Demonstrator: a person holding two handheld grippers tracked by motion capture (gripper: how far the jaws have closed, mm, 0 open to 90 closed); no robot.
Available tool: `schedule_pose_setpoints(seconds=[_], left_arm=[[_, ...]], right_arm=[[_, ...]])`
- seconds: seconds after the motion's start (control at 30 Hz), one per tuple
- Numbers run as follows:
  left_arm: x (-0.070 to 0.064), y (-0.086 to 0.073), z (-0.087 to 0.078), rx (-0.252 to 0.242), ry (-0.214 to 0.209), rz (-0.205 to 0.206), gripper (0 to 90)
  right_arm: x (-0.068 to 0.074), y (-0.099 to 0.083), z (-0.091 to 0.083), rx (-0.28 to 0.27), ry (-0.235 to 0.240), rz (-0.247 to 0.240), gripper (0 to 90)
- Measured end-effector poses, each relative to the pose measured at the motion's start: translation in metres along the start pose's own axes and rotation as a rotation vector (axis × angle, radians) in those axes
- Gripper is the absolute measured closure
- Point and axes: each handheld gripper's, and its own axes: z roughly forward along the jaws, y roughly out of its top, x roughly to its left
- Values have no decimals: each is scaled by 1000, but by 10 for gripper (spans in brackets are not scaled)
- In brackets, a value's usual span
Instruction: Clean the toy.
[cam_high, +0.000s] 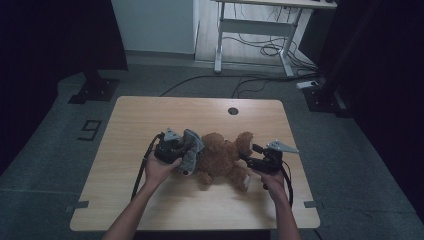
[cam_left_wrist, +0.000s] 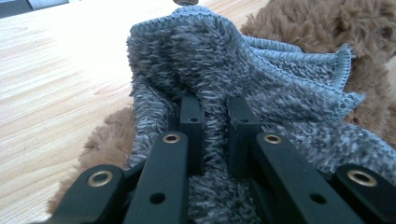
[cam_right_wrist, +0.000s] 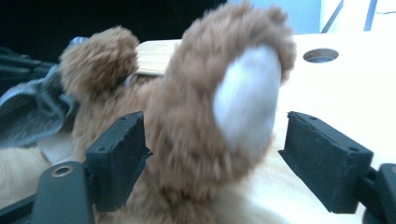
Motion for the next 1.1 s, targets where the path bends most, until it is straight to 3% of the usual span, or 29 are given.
schedule_pose_setpoints(seconds=[0.17, 0.23, 0.3, 0.4, 0.57, 0.67, 0.77, 0.9, 1.1], left_arm=[[0, -2, -1, -8, -10, -11, 795], [0, -4, -2, -11, -13, -11, 795], [-1, -7, -4, -15, -22, -13, 795], [-1, -13, -8, -27, -51, -29, 796], [-7, -22, -14, -39, -68, -20, 796], [-10, -25, -18, -41, -76, -19, 796], [-13, -28, -24, -41, -89, -18, 794], [-14, -15, -42, -74, -106, -24, 792], [-28, 33, -53, -114, -90, 39, 791]], right_arm=[[1, 20, 17, 45, 13, -12, 202], [2, 20, 20, 46, 23, -9, 292], [7, 12, 19, 23, 12, -28, 450], [12, -3, 12, 13, 15, -8, 531], [20, -32, 1, 28, 47, 3, 584], [21, -41, -2, 23, 59, 30, 597], [24, -48, -4, 16, 66, 17, 615], [28, -52, -6, 25, 63, -11, 623], [29, -53, -4, 25, 49, -31, 624]])
